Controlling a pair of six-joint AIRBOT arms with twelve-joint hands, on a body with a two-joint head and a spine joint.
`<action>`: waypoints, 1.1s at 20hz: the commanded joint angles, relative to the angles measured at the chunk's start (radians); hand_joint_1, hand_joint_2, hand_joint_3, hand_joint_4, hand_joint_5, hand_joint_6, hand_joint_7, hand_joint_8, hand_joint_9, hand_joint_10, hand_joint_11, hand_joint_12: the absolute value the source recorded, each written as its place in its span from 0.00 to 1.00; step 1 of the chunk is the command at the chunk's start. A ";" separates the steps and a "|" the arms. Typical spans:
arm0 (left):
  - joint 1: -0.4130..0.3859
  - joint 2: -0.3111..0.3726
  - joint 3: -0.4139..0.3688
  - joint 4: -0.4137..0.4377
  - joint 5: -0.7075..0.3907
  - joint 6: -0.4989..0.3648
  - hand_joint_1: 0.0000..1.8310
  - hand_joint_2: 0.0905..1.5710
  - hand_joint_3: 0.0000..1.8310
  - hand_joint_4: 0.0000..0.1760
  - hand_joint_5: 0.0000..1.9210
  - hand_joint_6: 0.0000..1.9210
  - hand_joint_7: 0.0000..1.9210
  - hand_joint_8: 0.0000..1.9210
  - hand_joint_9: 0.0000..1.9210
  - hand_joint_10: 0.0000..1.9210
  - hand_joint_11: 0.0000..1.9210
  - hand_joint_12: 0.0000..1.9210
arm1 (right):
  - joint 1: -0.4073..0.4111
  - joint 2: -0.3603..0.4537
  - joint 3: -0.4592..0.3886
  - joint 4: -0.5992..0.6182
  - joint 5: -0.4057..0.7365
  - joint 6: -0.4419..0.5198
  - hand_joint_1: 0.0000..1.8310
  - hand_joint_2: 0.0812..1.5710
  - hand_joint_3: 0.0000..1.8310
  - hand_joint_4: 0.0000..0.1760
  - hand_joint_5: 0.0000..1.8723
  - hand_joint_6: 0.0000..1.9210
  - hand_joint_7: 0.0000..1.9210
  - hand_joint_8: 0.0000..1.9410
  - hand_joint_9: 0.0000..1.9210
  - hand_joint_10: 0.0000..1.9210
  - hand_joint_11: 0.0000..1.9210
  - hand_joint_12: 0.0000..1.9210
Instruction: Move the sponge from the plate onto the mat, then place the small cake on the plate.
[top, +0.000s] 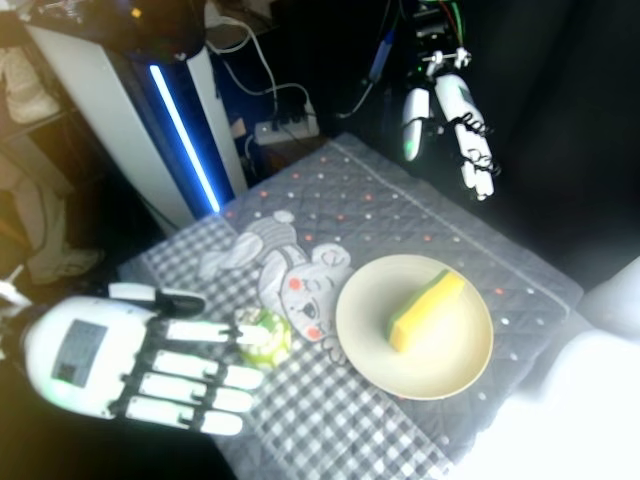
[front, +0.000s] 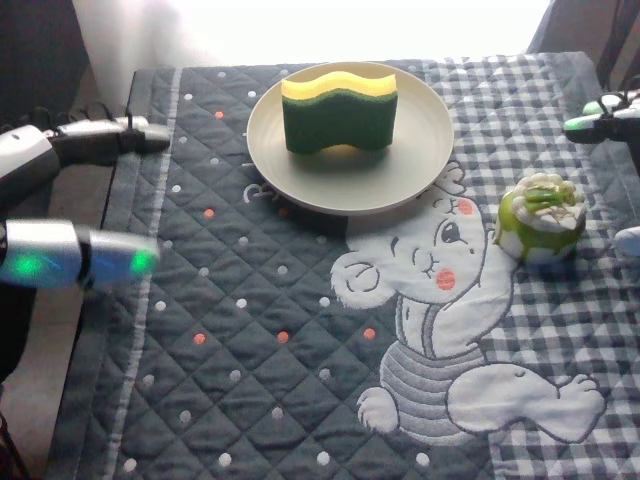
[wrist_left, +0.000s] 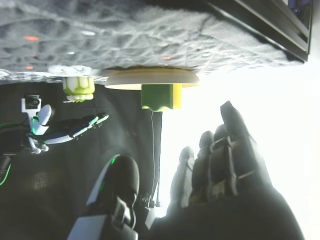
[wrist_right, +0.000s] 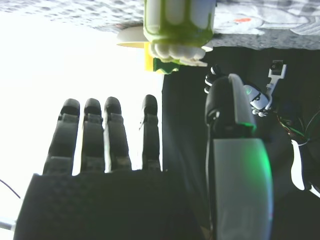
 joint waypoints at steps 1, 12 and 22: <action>-0.012 -0.001 0.005 -0.021 -0.116 -0.009 0.47 0.59 0.00 0.00 0.21 0.00 0.11 0.00 0.08 0.01 0.00 0.32 | 0.009 0.001 0.005 0.033 0.112 0.007 0.39 0.68 0.00 0.32 0.21 0.00 0.18 0.00 0.15 0.00 0.11 0.10; -0.340 -0.123 0.150 0.171 0.144 0.027 0.47 0.55 0.00 0.41 0.16 0.00 0.09 0.00 0.07 0.00 0.00 0.22 | 0.009 0.003 0.001 0.002 0.115 0.020 0.41 0.68 0.00 0.45 0.18 0.00 0.17 0.00 0.14 0.00 0.11 0.06; -0.654 -0.391 0.397 0.366 0.488 0.097 0.46 0.51 0.00 0.26 0.22 0.00 0.21 0.00 0.18 0.01 0.00 0.49 | 0.009 -0.003 0.004 -0.014 0.125 0.026 0.39 0.66 0.00 0.69 0.19 0.00 0.17 0.00 0.15 0.00 0.15 0.06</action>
